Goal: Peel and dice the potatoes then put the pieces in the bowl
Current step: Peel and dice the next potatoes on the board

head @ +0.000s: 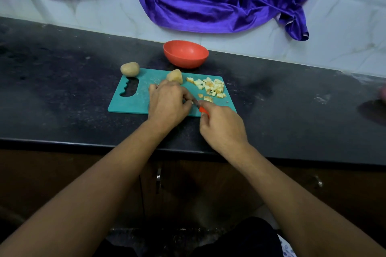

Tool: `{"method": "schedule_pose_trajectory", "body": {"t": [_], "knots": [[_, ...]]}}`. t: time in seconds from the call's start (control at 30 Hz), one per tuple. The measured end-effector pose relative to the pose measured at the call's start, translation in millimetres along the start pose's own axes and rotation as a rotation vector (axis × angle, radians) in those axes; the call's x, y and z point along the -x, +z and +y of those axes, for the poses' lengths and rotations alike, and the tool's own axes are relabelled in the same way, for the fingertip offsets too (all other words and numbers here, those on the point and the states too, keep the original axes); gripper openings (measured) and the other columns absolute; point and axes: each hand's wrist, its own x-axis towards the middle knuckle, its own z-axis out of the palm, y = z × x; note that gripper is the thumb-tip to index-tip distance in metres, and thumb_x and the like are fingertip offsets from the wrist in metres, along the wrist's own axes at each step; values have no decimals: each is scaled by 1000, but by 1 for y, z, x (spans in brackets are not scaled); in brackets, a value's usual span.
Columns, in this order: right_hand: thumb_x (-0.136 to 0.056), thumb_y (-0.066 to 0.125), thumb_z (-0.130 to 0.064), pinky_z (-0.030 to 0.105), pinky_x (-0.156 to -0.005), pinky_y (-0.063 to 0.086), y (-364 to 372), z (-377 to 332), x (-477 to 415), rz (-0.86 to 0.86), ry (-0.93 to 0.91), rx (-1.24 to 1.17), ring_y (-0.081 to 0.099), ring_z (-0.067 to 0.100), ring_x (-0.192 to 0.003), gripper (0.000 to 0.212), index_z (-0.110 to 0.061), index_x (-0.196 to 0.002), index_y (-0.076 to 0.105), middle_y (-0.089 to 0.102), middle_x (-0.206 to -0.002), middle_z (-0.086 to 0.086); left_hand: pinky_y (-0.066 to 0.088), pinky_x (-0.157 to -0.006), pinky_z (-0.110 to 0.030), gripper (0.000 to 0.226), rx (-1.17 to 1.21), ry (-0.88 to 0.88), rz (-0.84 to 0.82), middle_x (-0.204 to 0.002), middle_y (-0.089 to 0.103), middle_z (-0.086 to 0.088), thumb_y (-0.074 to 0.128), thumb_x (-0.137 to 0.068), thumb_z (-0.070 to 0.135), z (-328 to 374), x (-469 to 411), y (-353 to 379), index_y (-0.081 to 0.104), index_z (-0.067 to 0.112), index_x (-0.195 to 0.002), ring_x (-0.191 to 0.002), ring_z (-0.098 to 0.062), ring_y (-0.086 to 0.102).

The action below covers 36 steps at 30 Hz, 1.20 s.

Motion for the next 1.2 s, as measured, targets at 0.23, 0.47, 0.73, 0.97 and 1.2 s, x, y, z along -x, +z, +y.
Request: {"method": "schedule_pose_trajectory", "body": {"t": [0.23,0.47,0.73,0.97,1.2], "knots": [[-106,45,-32,40,-78,52,-3,-2,3,-116,-79,197,63,22,-101,52,-30,-157,38,66,-114,4,33,-86,-41,12,9,-31,-9,-94,67,10,68,-89,38,-2,-2,3,77,31,-87,-103,-18,54],[-104,53,-30,33,-68,57,0,22,-18,-101,95,-219,64,12,-75,42,-42,-144,56,68,-102,-8,34,-88,-41,11,99,-70,-21,-98,70,11,69,-90,36,-5,-3,3,78,31,-93,-107,-18,55],[-103,52,-35,29,-56,38,-16,44,-10,-90,-219,9,50,6,-61,43,-41,-145,51,68,-91,-6,51,-89,-49,18,399,-247,101,-88,64,14,69,-86,19,-17,-6,6,69,37,-86,-86,-14,60],[-103,54,-31,19,-50,26,-11,53,-9,-20,-157,-89,53,6,-55,40,-38,-143,55,53,-66,-17,51,-96,-48,22,461,-255,51,-89,70,19,67,-91,19,-17,-7,8,65,41,-89,-93,-14,67],[-103,52,-35,29,-66,41,-11,42,-12,-94,-301,53,65,14,-89,43,-40,-146,53,73,-114,-5,52,-98,-50,42,592,-358,186,-103,71,15,56,-88,2,-22,-9,7,61,42,-96,-103,-13,66]]}}
